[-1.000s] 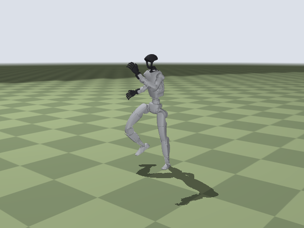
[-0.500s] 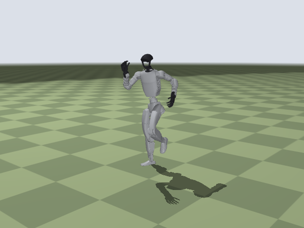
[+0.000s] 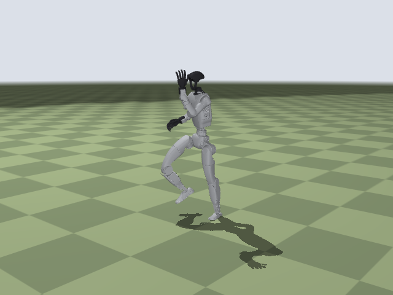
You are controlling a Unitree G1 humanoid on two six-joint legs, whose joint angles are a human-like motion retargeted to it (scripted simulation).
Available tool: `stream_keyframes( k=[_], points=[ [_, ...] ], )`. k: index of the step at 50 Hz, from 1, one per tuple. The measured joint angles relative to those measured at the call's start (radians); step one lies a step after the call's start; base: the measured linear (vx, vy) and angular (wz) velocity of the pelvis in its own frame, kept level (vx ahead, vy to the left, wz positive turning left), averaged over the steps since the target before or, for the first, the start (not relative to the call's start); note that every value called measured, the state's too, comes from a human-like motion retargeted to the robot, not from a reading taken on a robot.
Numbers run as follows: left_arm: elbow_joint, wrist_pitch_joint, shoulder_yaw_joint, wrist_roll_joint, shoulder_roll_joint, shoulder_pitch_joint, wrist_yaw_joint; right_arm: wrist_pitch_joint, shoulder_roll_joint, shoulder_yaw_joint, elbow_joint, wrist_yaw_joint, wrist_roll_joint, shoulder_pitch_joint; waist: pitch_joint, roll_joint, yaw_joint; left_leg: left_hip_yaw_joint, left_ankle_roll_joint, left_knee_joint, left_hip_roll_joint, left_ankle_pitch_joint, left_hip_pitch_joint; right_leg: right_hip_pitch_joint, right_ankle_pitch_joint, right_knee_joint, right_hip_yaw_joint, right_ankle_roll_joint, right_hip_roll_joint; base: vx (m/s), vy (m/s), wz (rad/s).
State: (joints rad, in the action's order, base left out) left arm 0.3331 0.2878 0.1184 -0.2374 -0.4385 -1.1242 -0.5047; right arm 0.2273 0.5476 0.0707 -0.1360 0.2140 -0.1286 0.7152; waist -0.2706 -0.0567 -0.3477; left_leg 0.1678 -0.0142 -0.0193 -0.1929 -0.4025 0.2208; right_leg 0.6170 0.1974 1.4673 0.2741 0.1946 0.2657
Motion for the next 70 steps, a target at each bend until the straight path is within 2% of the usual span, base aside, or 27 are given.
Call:
stream_keyframes(
  k=[3,8,11,13,15,18,19,21,23,26,29,33,37,40,43,45,47,50,51,52,54,56,60,63,67,70],
  points=[
    [-0.029,-0.009,-0.027,-0.077,-0.068,0.012,0.029,-0.006,-0.033,0.083,-0.035,0.014,0.055,0.065,0.019,-0.016,-0.047,-0.008,-0.014,-0.015,-0.032,0.009,-0.032,0.082,0.067,0.118,0.014,-0.064,0.010,0.02,-0.01,0.00],
    [-0.084,0.009,-0.062,-0.176,-0.086,0.238,0.071,-0.010,-0.011,0.079,-0.085,-0.016,0.022,-0.037,0.078,-0.036,-0.090,-0.013,0.011,-0.012,-0.059,0.000,-0.062,0.085,0.054,0.052,-0.052,-0.057,-0.114,0.09,-0.08,0.05],
    [-0.181,-0.016,-0.052,-0.215,-0.032,0.440,0.082,-0.035,-0.042,0.017,-0.042,-0.011,0.039,-0.191,0.108,-0.013,-0.066,-0.037,-0.002,-0.059,-0.022,-0.031,-0.080,-0.049,0.021,-0.165,-0.066,-0.059,-0.119,0.13,-0.09,0.31],
    [-0.256,-0.024,-0.030,-0.206,0.001,0.590,0.090,-0.039,-0.076,-0.029,0.003,0.005,0.125,-0.314,0.116,0.025,-0.025,-0.052,-0.023,-0.109,0.023,-0.052,-0.085,-0.199,-0.035,-0.429,-0.094,-0.035,-0.130,0.17,-0.13,0.31],
    [-0.303,-0.024,0.004,-0.169,0.012,0.757,0.096,-0.032,-0.116,-0.073,0.026,0.052,0.212,-0.439,0.122,0.078,0.045,-0.055,-0.043,-0.175,0.080,-0.068,-0.096,-0.377,-0.027,-0.751,-0.133,-0.016,-0.136,0.18,-0.20,-0.12],
    [-0.287,-0.047,0.041,-0.096,-0.035,1.042,0.121,-0.018,-0.170,-0.127,-0.030,0.124,0.169,-0.628,0.142,0.167,0.212,-0.014,-0.052,-0.444,0.146,-0.053,-0.230,-0.560,0.140,-1.115,-0.155,-0.065,-0.092,0.11,-0.25,-0.92],
    [-0.265,-0.053,0.040,-0.086,-0.057,1.148,0.140,-0.009,-0.182,-0.143,-0.063,0.148,0.136,-0.693,0.144,0.189,0.272,0.002,-0.040,-0.586,0.144,-0.016,-0.306,-0.596,0.154,-1.201,-0.162,-0.089,-0.080,0.07,-0.23,-1.18],
    [-0.217,-0.065,0.016,-0.093,-0.092,1.366,0.183,0.006,-0.175,-0.164,-0.139,0.192,0.098,-0.829,0.137,0.217,0.386,0.024,-0.001,-0.882,0.118,0.055,-0.463,-0.646,0.133,-1.323,-0.188,-0.122,-0.062,0.08,-0.17,-1.14],
    [-0.176,-0.076,-0.036,-0.134,-0.103,1.574,0.227,0.002,-0.123,-0.172,-0.201,0.216,0.129,-0.988,0.109,0.234,0.478,0.033,0.031,-1.153,0.088,0.039,-0.597,-0.676,0.099,-1.379,-0.223,-0.121,-0.041,0.09,-0.10,-0.97],
    [-0.121,-0.054,-0.149,-0.200,-0.071,1.831,0.255,-0.019,-0.030,-0.178,-0.245,0.196,0.238,-1.225,0.072,0.258,0.553,0.068,0.005,-1.507,0.029,-0.048,-0.762,-0.693,0.065,-1.403,-0.248,-0.107,-0.001,0.07,-0.05,-0.57],
    [-0.089,-0.046,-0.229,-0.299,-0.032,1.948,0.268,-0.042,0.003,-0.197,-0.260,0.243,0.281,-1.386,0.063,0.286,0.606,0.100,-0.017,-1.749,-0.028,-0.095,-0.879,-0.687,0.059,-1.403,-0.261,-0.109,0.030,0.07,-0.03,-0.21],
    [-0.085,-0.071,-0.312,-0.324,-0.026,1.872,0.255,-0.021,-0.036,-0.220,-0.286,0.305,0.140,-1.450,0.079,0.301,0.657,0.103,-0.029,-1.865,-0.061,-0.081,-0.963,-0.667,0.070,-1.397,-0.269,-0.128,0.041,0.07,0.01,-0.02],
    [-0.156,-0.081,-0.322,-0.232,0.039,1.620,0.197,0.000,-0.097,-0.208,-0.254,0.273,0.093,-1.366,0.097,0.295,0.641,0.083,-0.017,-1.715,-0.022,-0.039,-0.901,-0.666,0.086,-1.376,-0.262,-0.128,0.028,0.08,0.07,0.10],
    [-0.203,-0.059,-0.293,-0.169,0.096,1.390,0.126,-0.007,-0.153,-0.226,-0.158,0.255,0.130,-1.213,0.118,0.286,0.583,0.075,-0.009,-1.420,0.022,0.004,-0.766,-0.670,0.101,-1.351,-0.245,-0.123,0.007,0.09,0.12,0.19],
    [-0.195,-0.037,-0.231,-0.175,0.128,1.127,0.073,-0.025,-0.191,-0.268,-0.064,0.266,0.137,-1.002,0.134,0.251,0.517,0.100,-0.013,-0.893,0.046,0.075,-0.529,-0.659,0.108,-1.297,-0.234,-0.113,-0.039,0.10,0.19,0.18],
    [-0.155,-0.023,-0.179,-0.222,0.151,0.926,0.049,-0.017,-0.183,-0.279,-0.042,0.283,0.112,-0.843,0.138,0.203,0.452,0.133,-0.021,-0.535,0.053,0.042,-0.358,-0.635,0.102,-1.231,-0.213,-0.096,-0.079,0.05,0.28,0.65],
    [-0.082,-0.005,-0.126,-0.234,0.184,0.713,0.035,0.010,-0.138,-0.259,-0.052,0.267,0.072,-0.671,0.137,0.143,0.347,0.138,-0.038,-0.301,0.052,-0.025,-0.245,-0.572,0.052,-1.091,-0.160,-0.062,-0.109,-0.01,0.32,1.28],
    [0.063,0.025,-0.052,-0.153,0.188,0.398,0.022,0.042,-0.048,-0.190,-0.076,0.190,0.041,-0.422,0.107,0.054,0.169,0.081,-0.031,-0.084,0.003,-0.002,-0.143,-0.400,-0.101,-0.715,-0.052,0.005,-0.124,0.01,0.26,1.31],
    [0.109,0.029,-0.030,-0.113,0.155,0.295,0.022,0.048,-0.024,-0.158,-0.085,0.159,0.037,-0.349,0.088,0.035,0.118,0.063,-0.011,-0.050,-0.021,0.013,-0.124,-0.335,-0.111,-0.571,-0.020,0.005,-0.110,0.04,0.20,1.02],
    [0.148,0.031,-0.009,-0.074,0.119,0.193,0.023,0.053,-0.003,-0.126,-0.093,0.130,0.031,-0.280,0.069,0.020,0.071,0.049,0.008,-0.021,-0.042,0.026,-0.107,-0.273,-0.102,-0.431,0.010,-0.004,-0.091,0.04,0.18,0.83],
    [0.190,0.021,0.034,0.000,0.040,0.015,0.028,0.058,0.020,-0.058,-0.109,0.078,0.008,-0.165,0.038,0.001,0.004,0.036,0.031,0.009,-0.069,0.043,-0.091,-0.166,0.006,-0.184,0.058,-0.055,-0.034,0.03,0.17,0.57],
    [0.198,0.004,0.066,0.046,-0.005,-0.097,0.022,0.060,0.027,0.012,-0.123,0.037,-0.024,-0.072,0.033,-0.017,-0.033,0.024,0.023,0.012,-0.079,0.052,-0.102,-0.077,0.117,0.002,0.083,-0.100,0.016,0.02,0.15,0.34],
    [0.175,-0.009,0.069,0.022,-0.014,-0.102,0.024,0.054,0.002,0.086,-0.146,-0.008,-0.107,-0.007,0.046,-0.052,-0.072,-0.011,-0.012,-0.027,-0.091,0.056,-0.158,0.030,0.187,0.168,0.085,-0.130,0.022,0.04,0.07,0.26],
    [0.139,-0.015,0.028,-0.014,0.028,0.052,0.060,0.053,-0.033,0.062,-0.151,-0.005,-0.149,-0.068,0.067,-0.065,-0.061,-0.024,-0.012,-0.056,-0.084,0.047,-0.176,0.016,0.183,0.126,0.073,-0.125,-0.017,0.08,0.01,0.19],
    [0.020,-0.050,-0.013,-0.027,0.075,0.400,0.077,0.026,-0.086,-0.014,-0.108,0.006,-0.128,-0.282,0.095,-0.044,-0.010,-0.031,-0.016,-0.111,-0.028,0.010,-0.181,-0.112,0.129,-0.132,0.051,-0.101,-0.048,0.10,-0.03,0.12],
    [-0.088,-0.064,-0.024,-0.007,0.059,0.736,0.091,-0.003,-0.119,-0.081,-0.063,0.039,-0.086,-0.522,0.117,-0.002,0.041,-0.026,-0.038,-0.166,0.044,-0.016,-0.189,-0.285,-0.007,-0.541,0.031,-0.073,-0.068,0.10,-0.10,-0.06]
  ],
)
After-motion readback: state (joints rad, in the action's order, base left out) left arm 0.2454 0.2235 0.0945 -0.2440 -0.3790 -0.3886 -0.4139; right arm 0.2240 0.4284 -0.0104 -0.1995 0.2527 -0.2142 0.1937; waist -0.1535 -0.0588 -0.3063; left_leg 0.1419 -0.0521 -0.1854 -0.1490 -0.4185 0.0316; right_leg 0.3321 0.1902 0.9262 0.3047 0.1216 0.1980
